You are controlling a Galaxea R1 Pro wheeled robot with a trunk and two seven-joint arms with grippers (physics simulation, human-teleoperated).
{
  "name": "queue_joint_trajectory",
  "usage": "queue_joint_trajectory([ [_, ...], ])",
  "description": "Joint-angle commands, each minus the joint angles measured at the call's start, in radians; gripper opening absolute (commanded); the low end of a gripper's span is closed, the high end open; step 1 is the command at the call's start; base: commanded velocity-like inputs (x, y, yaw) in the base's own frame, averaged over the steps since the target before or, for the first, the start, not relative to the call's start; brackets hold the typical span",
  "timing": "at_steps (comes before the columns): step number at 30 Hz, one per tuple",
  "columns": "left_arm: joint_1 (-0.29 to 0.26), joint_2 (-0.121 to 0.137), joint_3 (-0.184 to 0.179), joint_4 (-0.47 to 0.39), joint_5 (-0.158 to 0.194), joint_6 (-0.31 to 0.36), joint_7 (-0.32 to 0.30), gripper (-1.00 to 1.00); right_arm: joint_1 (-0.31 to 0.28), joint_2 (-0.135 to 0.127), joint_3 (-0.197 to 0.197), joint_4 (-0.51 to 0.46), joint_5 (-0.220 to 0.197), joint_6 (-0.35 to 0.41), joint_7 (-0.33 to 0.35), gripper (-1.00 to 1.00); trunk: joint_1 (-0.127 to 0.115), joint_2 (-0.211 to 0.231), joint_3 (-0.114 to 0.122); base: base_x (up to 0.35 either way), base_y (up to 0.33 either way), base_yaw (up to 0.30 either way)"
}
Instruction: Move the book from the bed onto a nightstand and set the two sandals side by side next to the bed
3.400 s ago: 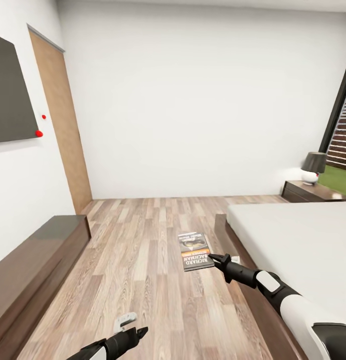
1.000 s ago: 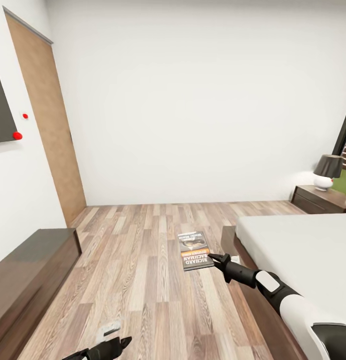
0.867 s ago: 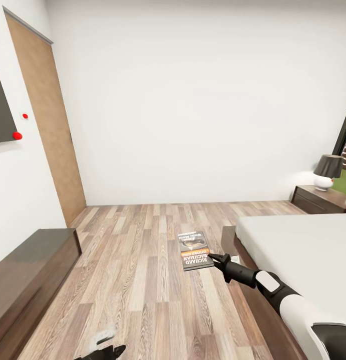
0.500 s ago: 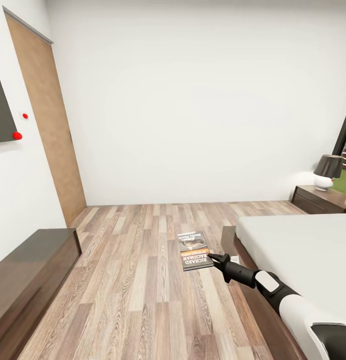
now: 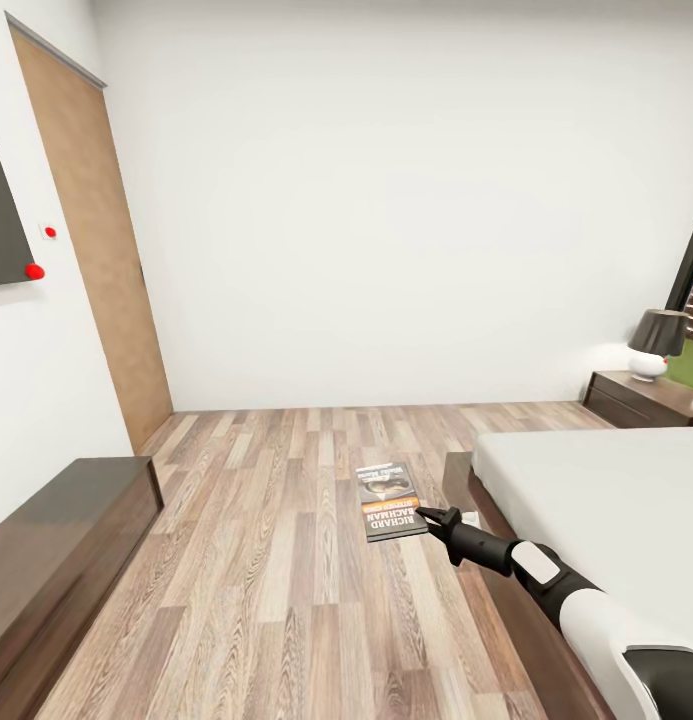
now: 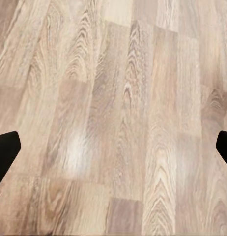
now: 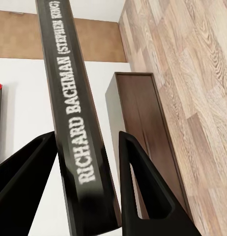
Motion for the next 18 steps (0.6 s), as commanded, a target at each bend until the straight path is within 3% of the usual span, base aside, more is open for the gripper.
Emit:
queue_joint_trajectory([
  [1,0.004,-0.003,0.003,0.013,0.012,-0.056,-0.01,1.0,-0.001,-0.001,0.003,0.0,-0.004,0.004,0.002,-1.0,0.0,-0.001,-0.001,0.0,0.0,0.0],
  [3,0.016,-0.017,0.004,0.032,0.015,-0.165,-0.013,1.0,-0.001,-0.001,0.003,0.0,-0.004,0.004,0.002,-1.0,0.0,-0.001,-0.001,0.0,0.0,0.0],
  [6,0.024,-0.032,0.005,0.043,0.016,-0.231,-0.014,1.0,-0.001,-0.001,0.003,0.0,-0.004,0.004,0.002,-1.0,0.0,-0.001,-0.001,0.0,0.0,0.0],
  [11,0.028,-0.04,0.006,0.048,0.017,-0.255,-0.011,1.0,-0.001,-0.001,0.003,0.0,-0.003,0.004,0.002,-1.0,0.0,-0.001,-0.001,0.0,0.0,0.0],
  [18,0.029,-0.045,0.005,0.049,0.015,-0.21,-0.009,1.0,-0.001,-0.001,0.003,0.0,-0.003,0.004,0.002,-1.0,0.0,-0.001,-0.001,0.045,0.041,0.0],
])
